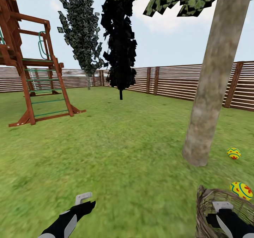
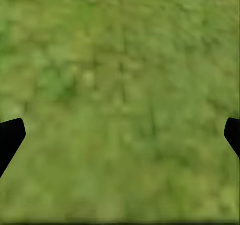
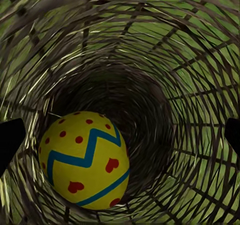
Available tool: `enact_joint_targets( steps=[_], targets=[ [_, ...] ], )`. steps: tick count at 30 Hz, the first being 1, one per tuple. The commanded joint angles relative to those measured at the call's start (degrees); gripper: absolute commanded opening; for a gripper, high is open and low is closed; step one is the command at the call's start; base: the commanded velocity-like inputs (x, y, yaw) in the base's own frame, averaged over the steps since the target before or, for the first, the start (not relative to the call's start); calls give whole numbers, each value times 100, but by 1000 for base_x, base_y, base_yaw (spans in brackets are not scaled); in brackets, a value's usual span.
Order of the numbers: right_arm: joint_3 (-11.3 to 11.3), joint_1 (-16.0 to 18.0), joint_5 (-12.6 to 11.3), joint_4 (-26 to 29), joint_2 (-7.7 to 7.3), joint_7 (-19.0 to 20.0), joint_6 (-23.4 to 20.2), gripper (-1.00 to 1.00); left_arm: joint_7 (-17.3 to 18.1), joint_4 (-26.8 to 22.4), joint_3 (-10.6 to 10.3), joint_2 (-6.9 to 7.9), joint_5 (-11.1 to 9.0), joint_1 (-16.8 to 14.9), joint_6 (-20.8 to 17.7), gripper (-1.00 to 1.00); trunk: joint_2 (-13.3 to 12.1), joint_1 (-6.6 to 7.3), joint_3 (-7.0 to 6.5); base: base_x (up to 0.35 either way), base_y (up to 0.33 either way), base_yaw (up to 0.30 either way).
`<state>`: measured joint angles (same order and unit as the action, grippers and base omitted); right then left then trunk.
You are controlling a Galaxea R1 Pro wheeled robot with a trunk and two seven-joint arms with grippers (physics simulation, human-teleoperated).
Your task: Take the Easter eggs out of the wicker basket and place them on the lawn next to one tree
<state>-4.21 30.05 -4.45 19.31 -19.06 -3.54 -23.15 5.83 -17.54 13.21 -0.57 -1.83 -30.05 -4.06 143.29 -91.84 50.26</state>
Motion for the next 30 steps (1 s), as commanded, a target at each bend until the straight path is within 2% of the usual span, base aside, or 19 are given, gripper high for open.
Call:
enact_joint_targets(
  steps=[1,14,30],
  targets=[
    [-45,1,-50,11,-4,-29,-32,100,32,-13,42,-4,-19,-1,-43,100,3,2,7,0,0,0],
    [-54,1,-39,11,-1,-31,-32,100,32,-13,44,-4,-19,-1,9,100,3,2,7,0,-79,0],
    [-67,1,-21,11,3,-32,-32,100,32,119,43,-11,-19,-1,10,100,25,-40,362,0,0,0]
  ],
)
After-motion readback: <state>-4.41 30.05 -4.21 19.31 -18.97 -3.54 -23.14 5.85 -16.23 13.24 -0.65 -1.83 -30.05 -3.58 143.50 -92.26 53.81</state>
